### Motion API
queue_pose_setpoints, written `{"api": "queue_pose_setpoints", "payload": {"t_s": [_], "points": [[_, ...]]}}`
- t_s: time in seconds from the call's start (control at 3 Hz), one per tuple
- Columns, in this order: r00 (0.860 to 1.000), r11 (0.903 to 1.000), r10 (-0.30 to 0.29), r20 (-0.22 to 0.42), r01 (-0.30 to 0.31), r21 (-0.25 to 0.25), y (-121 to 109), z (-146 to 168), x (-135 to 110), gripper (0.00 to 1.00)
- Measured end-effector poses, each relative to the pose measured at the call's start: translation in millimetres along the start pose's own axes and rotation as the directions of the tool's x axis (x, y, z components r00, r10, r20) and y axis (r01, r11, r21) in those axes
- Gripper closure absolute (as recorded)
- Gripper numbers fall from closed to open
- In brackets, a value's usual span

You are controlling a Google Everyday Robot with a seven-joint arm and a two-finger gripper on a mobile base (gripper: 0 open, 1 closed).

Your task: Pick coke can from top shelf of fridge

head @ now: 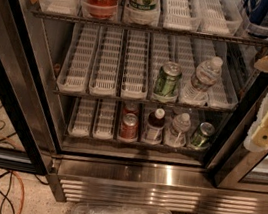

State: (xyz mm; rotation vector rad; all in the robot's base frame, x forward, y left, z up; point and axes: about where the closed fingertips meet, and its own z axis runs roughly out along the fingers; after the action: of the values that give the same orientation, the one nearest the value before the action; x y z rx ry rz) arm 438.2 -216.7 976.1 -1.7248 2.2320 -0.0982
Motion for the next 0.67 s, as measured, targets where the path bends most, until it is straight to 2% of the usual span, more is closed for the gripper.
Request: {"api": "queue_pose_setpoints", "payload": {"t_s": [0.33,0.67], "points": [[1.0,1.0,0.0,0.0,0.0,0.0,0.0,0.0,0.0,0.0],[1.0,0.9998,0.008,0.03,-0.009,0.016,-0.7,-0.8,-4.4,0.0]]}}
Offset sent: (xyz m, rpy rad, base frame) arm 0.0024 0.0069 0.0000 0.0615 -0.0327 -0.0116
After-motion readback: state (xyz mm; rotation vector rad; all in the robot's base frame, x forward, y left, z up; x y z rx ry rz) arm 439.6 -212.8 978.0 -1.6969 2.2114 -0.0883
